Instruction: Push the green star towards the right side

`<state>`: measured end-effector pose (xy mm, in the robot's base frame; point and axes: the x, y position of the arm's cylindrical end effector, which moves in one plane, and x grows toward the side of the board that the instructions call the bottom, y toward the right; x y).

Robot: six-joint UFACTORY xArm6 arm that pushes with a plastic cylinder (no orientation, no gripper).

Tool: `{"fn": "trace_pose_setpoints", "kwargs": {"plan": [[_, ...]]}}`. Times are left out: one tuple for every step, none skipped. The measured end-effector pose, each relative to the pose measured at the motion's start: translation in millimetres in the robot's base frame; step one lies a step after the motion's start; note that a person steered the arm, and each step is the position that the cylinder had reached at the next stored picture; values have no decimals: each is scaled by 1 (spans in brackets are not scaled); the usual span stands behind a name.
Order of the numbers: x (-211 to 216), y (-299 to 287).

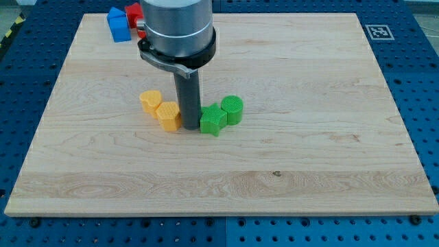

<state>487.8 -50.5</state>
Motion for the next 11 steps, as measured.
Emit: {"fn": "trace_pose_setpoints", "kwargs": {"plan": [[4,0],[4,11],[0,20],[0,20],[0,32],[-3,47],[1,47],[28,47],[40,47],[59,64],[64,81]]}}
